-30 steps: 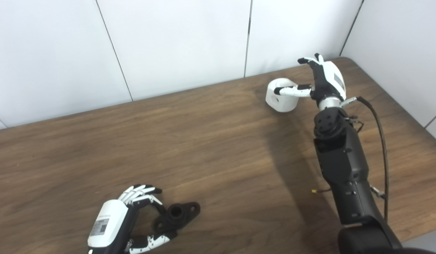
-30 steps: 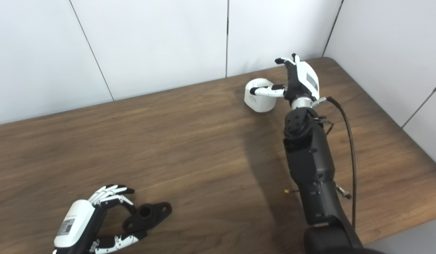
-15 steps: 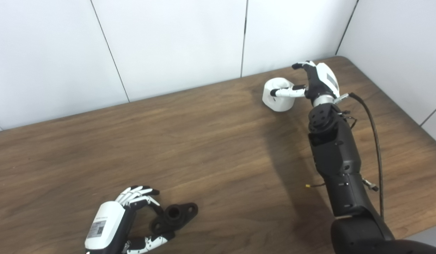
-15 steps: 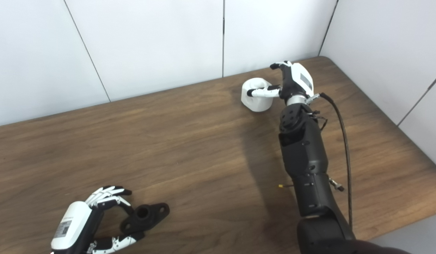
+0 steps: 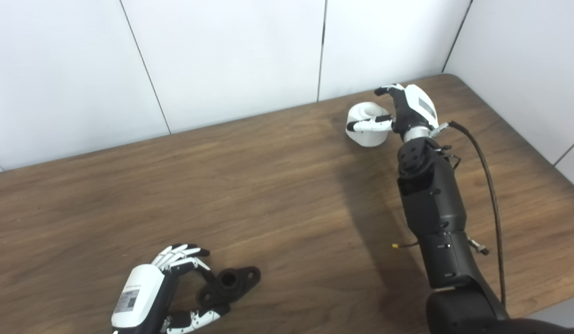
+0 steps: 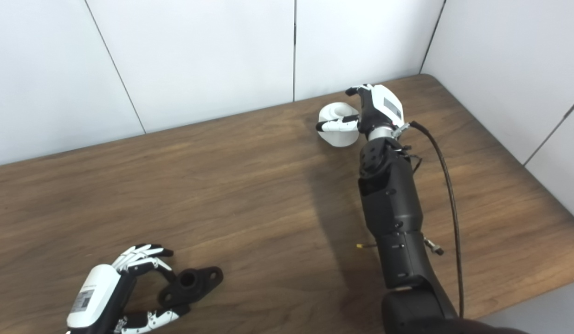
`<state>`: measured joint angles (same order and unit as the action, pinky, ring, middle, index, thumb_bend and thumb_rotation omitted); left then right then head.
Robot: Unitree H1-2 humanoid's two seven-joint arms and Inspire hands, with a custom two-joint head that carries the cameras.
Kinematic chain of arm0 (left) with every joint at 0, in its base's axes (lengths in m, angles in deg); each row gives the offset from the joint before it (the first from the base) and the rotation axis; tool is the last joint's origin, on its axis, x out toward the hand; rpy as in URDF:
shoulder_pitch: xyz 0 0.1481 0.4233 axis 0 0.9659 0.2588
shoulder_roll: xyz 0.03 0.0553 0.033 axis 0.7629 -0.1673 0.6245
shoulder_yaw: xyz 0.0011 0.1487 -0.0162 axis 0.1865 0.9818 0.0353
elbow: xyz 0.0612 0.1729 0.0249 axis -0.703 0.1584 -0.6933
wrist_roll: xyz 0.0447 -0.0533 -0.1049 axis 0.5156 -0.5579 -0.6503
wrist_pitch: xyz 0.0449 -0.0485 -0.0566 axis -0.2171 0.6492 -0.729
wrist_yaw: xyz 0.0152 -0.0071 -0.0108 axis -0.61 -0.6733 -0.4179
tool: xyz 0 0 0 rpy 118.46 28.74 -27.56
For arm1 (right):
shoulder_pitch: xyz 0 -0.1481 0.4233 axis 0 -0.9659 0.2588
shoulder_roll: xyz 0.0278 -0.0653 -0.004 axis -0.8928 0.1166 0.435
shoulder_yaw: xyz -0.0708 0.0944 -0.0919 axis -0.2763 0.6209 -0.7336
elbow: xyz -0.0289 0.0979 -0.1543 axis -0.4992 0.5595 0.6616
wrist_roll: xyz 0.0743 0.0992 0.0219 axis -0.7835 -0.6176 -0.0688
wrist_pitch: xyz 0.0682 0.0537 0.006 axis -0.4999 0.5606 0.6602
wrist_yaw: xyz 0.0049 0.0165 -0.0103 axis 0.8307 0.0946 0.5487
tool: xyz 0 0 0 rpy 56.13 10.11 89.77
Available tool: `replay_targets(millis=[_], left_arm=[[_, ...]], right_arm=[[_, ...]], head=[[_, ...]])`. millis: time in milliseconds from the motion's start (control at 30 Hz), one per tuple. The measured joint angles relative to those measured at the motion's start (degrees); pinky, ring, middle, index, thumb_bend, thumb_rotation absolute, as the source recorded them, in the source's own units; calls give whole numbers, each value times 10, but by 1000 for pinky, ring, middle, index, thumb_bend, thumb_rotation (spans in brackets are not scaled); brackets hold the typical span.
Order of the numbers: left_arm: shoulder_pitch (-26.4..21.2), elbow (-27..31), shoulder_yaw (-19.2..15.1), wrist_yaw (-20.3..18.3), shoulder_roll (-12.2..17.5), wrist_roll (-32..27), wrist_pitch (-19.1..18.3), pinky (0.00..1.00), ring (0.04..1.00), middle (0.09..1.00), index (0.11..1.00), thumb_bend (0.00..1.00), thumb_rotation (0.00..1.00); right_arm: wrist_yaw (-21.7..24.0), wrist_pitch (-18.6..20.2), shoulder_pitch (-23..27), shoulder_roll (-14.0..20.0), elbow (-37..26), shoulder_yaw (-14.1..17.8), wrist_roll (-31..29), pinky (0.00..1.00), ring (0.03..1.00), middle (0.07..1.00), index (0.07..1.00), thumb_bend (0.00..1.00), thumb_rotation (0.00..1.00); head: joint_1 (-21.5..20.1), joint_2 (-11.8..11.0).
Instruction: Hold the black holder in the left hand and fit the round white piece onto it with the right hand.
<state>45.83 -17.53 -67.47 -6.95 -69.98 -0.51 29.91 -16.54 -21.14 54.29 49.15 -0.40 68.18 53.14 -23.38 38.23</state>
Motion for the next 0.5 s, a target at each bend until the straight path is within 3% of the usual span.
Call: replay_targets(millis=[300, 500], left_arm=[[0, 2, -1, -1, -1, 0, 0, 870, 837, 766, 486, 519, 42], [0, 4, -2, -5, -1, 1, -1, 878, 839, 770, 486, 518, 42]], right_arm=[[0, 0, 0, 2, 24, 3, 1, 878, 954, 904, 792, 888, 348], [-11, 0, 0, 5, 33, 12, 1, 851, 951, 902, 794, 893, 344]], head=[[-1, -1], [-4, -3]])
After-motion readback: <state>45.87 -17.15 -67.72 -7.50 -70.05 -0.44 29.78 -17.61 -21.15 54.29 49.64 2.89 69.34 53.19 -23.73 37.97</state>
